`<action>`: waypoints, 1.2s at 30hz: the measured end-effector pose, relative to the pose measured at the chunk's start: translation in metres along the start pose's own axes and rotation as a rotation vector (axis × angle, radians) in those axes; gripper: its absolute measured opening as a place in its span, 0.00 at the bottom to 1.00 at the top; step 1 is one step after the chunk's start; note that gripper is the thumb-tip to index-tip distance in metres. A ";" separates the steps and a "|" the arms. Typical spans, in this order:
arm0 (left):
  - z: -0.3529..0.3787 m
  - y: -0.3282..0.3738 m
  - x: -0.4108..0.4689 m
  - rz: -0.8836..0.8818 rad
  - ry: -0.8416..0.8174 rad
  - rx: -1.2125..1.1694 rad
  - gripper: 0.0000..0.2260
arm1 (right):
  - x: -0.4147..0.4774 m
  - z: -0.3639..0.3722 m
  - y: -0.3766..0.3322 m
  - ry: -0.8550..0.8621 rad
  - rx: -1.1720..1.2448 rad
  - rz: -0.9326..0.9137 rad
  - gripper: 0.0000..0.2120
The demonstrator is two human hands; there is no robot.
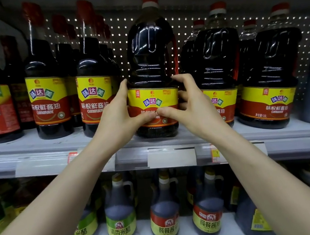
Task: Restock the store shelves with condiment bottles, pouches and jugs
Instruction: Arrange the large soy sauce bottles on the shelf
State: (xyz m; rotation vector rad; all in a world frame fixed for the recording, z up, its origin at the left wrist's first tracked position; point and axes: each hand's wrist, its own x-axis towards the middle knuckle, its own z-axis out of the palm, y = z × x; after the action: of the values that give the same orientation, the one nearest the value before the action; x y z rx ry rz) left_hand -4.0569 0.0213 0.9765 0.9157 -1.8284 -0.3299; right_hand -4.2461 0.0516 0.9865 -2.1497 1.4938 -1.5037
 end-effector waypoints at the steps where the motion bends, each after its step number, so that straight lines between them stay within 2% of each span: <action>1: 0.001 -0.001 0.000 0.001 -0.001 0.005 0.46 | 0.000 0.001 0.002 0.000 -0.003 -0.012 0.36; 8: 0.004 -0.008 -0.002 -0.012 0.004 0.005 0.47 | 0.002 0.008 0.011 0.018 0.030 -0.050 0.36; 18: 0.004 -0.002 -0.007 -0.058 -0.020 0.019 0.46 | -0.002 0.014 0.011 0.012 0.063 -0.005 0.38; 22: 0.012 0.011 -0.021 -0.026 0.089 0.098 0.43 | -0.008 0.006 0.004 -0.032 -0.014 0.007 0.39; 27: 0.026 0.036 -0.043 -0.006 0.146 0.153 0.33 | -0.033 -0.014 0.006 -0.002 -0.004 0.030 0.39; 31: 0.046 0.068 -0.061 0.009 0.204 0.142 0.33 | -0.062 -0.046 0.016 0.027 0.044 0.032 0.33; 36: 0.111 0.117 -0.091 -0.017 0.073 -0.081 0.28 | -0.119 -0.113 0.047 0.056 -0.018 0.046 0.26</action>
State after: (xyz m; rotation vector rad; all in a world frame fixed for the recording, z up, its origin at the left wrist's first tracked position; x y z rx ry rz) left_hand -4.1883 0.1455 0.9364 0.8767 -1.7290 -0.3741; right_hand -4.3651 0.1646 0.9384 -2.0850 1.5691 -1.5528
